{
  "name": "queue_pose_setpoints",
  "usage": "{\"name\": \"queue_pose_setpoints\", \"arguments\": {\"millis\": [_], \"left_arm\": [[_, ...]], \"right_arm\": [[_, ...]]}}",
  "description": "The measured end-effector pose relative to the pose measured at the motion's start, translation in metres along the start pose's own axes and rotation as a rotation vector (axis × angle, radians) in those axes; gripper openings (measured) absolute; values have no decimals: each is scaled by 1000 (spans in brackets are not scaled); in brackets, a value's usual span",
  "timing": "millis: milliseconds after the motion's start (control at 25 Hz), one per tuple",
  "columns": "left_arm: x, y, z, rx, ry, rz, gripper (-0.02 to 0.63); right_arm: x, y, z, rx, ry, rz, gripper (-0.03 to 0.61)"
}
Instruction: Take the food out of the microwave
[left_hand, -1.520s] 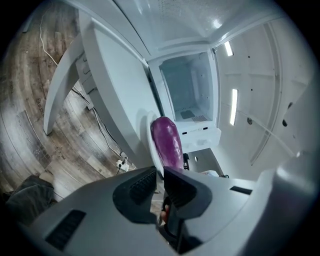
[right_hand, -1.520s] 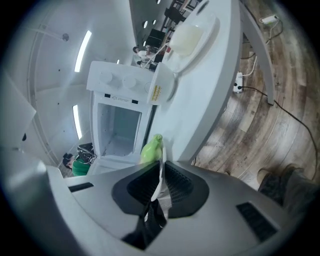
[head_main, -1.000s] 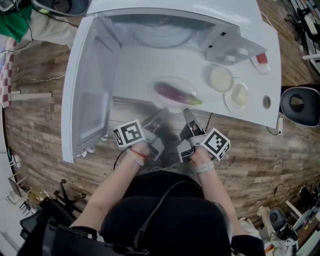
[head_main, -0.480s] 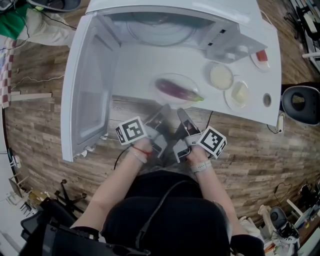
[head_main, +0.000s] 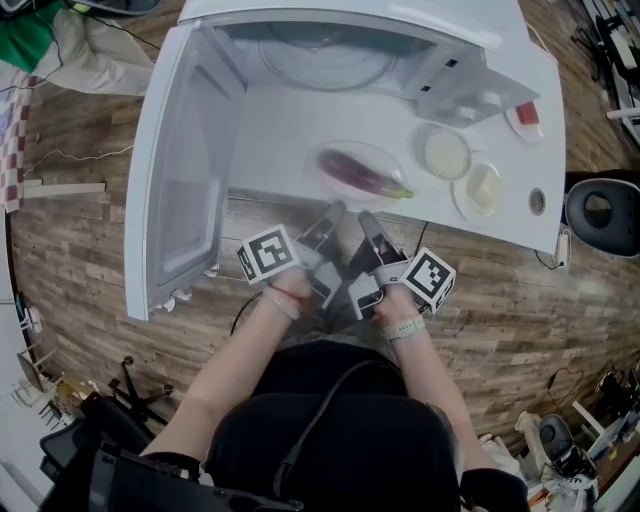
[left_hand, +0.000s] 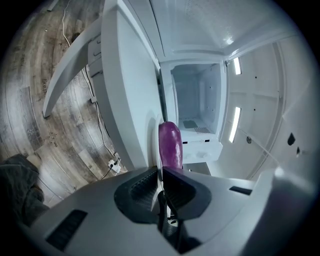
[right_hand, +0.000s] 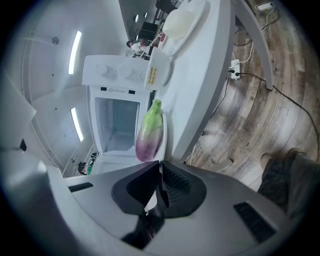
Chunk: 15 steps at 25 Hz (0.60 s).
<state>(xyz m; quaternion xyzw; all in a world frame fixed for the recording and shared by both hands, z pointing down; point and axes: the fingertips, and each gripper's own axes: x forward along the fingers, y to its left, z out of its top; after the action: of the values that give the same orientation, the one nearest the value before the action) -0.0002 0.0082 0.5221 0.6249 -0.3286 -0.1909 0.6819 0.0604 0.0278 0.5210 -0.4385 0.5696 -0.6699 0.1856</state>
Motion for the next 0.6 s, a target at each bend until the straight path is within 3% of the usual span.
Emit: {"name": "queue_pose_setpoints", "arguments": {"millis": [400,600], "left_arm": [[-3,-7,-7,22,13,-30,86],[-14,-4,-25,136,95,-9,86]], "right_arm": [[1,1,1,60,-10,10,38],[0,1,2,10,16,13,38]]}}
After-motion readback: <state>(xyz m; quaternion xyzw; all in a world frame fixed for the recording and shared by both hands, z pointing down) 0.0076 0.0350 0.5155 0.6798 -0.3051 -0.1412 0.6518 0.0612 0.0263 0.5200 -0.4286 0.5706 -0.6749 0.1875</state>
